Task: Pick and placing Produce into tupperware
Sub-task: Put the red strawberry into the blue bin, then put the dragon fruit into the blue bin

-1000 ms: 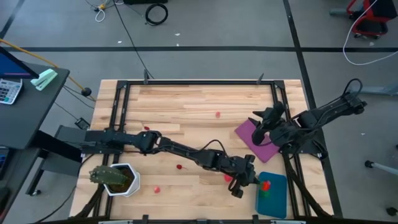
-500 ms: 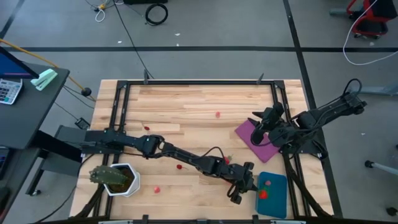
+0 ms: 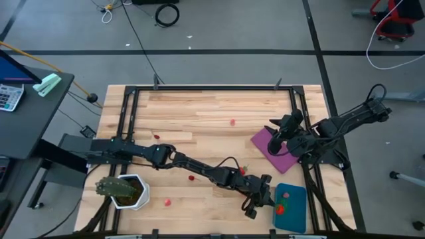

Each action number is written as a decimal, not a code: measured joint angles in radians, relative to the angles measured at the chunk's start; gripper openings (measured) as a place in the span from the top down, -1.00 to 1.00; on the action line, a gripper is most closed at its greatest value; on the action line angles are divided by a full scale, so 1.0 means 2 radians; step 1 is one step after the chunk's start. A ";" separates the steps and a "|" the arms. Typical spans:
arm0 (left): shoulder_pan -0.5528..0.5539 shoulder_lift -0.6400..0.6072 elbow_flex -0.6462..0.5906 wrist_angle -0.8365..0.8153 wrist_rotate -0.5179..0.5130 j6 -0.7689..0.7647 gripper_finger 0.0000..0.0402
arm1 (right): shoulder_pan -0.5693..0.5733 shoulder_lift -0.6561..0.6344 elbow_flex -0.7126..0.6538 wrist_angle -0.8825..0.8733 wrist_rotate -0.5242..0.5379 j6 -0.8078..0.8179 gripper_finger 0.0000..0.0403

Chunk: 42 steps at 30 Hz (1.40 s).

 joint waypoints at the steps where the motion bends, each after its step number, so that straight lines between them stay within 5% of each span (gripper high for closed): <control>1: -0.001 0.000 0.000 0.001 0.000 0.001 0.90 | 0.000 0.000 0.000 0.000 0.000 0.000 0.21; 15: -0.001 0.000 0.000 0.010 -0.001 0.027 0.59 | 0.000 0.000 0.000 0.000 -0.002 0.000 0.21; 22: 0.018 -0.015 0.000 -0.037 -0.016 0.030 0.41 | 0.000 0.000 0.000 0.000 -0.057 0.001 0.21; 33: 0.061 -0.116 0.000 -0.320 -0.018 0.035 0.39 | 0.010 0.033 0.000 0.000 -0.238 -0.012 0.21; 42: 0.085 -0.210 0.000 -0.644 -0.058 0.030 0.55 | 0.076 0.064 0.000 0.000 -0.265 0.057 0.21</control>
